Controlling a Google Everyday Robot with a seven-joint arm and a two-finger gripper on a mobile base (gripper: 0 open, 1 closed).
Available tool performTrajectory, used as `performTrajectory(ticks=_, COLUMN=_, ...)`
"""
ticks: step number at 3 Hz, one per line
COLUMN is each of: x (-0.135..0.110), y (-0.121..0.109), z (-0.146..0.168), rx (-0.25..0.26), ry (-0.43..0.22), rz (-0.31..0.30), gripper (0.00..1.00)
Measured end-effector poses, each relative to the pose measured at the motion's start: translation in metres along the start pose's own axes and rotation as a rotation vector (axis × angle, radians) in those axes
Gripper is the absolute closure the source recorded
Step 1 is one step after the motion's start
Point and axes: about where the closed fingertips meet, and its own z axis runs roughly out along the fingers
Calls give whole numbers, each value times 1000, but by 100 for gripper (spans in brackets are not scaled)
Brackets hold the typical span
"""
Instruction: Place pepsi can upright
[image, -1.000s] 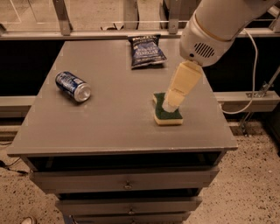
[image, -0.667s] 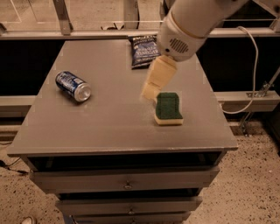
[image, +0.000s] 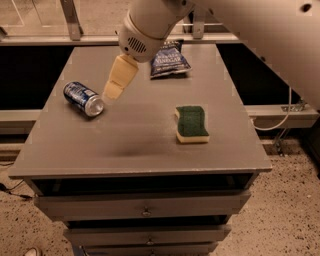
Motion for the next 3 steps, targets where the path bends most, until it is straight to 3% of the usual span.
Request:
performTrajectory(ticks=2, x=-72, y=5, z=84, rx=-72, ry=17, rz=78, gripper=0)
performTrajectory(ticks=3, x=-92, y=5, z=113, rx=-70, ry=54, rz=83, gripper=0)
